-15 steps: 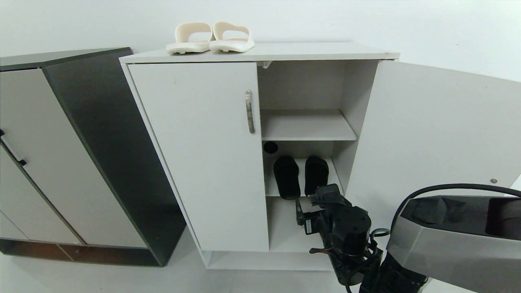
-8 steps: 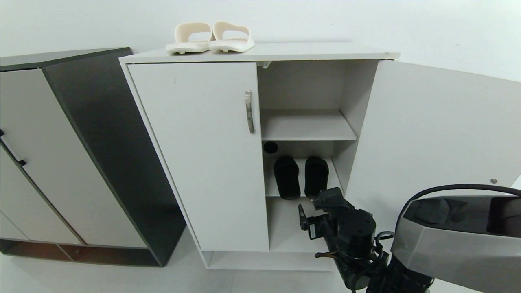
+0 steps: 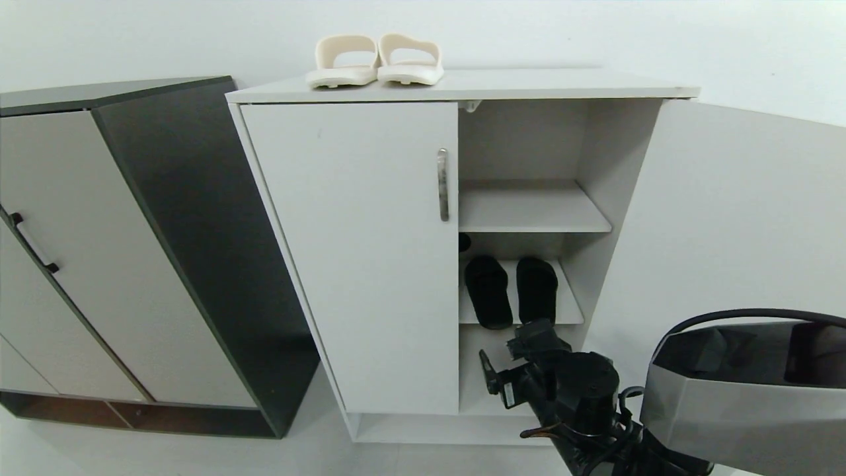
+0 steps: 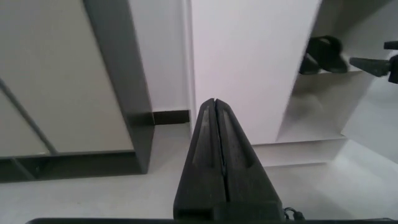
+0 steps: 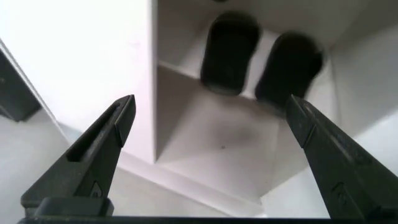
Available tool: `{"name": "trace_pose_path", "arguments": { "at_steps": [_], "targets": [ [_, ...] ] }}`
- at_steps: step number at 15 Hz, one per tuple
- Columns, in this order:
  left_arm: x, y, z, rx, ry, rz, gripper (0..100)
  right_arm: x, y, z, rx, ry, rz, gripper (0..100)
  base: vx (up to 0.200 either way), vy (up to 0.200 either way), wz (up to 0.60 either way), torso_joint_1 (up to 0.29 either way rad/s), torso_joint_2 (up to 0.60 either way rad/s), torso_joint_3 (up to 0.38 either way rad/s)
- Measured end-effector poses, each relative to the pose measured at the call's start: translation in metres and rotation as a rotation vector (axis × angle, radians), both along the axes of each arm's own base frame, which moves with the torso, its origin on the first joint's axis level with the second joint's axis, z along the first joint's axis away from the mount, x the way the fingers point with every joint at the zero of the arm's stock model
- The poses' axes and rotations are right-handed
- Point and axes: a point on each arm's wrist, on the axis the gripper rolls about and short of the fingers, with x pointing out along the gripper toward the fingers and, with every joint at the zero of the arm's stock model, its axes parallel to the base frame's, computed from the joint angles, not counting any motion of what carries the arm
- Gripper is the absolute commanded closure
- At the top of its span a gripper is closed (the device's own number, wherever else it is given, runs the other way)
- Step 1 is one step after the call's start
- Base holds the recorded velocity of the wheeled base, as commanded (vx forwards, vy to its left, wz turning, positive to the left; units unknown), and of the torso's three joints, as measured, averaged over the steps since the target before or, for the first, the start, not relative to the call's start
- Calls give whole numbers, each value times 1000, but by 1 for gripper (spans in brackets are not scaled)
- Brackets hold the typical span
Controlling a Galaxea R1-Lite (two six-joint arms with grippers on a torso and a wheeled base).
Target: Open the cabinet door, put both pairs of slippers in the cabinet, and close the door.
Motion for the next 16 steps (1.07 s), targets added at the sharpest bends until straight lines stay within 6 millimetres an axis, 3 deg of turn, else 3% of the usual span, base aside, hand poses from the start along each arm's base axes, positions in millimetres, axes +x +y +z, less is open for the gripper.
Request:
{"name": "trace_pose_path", "arguments": {
  "at_steps": [11, 16],
  "targets": [
    [0, 0, 0, 1, 0, -1, 100, 0, -3, -3, -9, 14, 29, 0, 0, 200, 0, 4, 0, 4],
    [0, 0, 0, 4, 0, 0, 100, 2, 0, -5, 6, 13, 34, 0, 0, 0, 0, 0, 0, 0]
  ]
}}
